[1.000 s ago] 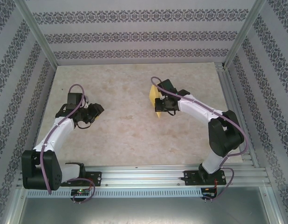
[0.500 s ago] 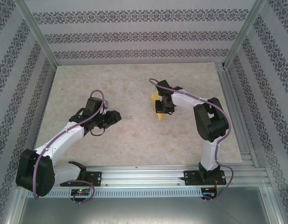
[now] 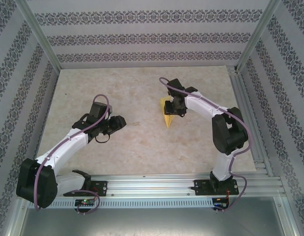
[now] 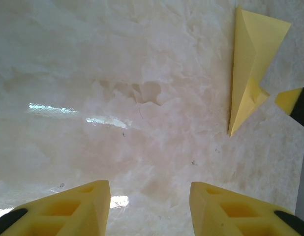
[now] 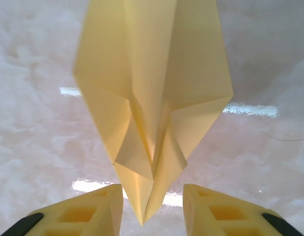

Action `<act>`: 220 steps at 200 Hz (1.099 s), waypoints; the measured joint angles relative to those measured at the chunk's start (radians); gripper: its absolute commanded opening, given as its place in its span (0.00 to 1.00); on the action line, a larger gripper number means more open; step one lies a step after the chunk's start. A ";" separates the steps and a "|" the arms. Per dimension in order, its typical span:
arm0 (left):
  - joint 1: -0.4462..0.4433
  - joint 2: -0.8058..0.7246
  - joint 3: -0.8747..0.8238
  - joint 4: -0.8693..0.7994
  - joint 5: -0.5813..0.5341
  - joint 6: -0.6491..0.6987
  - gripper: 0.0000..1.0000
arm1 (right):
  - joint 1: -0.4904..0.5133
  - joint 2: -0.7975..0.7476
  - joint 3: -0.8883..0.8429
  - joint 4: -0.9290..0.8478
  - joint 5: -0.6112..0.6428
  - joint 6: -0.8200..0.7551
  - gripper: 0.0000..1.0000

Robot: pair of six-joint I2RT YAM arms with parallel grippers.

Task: Fold a paper plane with a square sheet of paper (pick it up from the middle)
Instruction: Place the paper plane at the center of the table, then move the paper plane to the center of the table.

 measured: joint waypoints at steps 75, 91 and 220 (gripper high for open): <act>0.000 0.000 0.012 0.000 -0.006 0.000 0.48 | -0.003 -0.021 -0.014 0.007 0.005 0.009 0.50; 0.000 0.000 0.012 -0.001 -0.008 0.000 0.48 | -0.006 -0.004 -0.016 0.023 -0.008 0.018 0.51; 0.000 0.000 0.012 -0.005 -0.018 0.000 0.48 | -0.013 0.127 -0.024 0.058 -0.064 0.026 0.49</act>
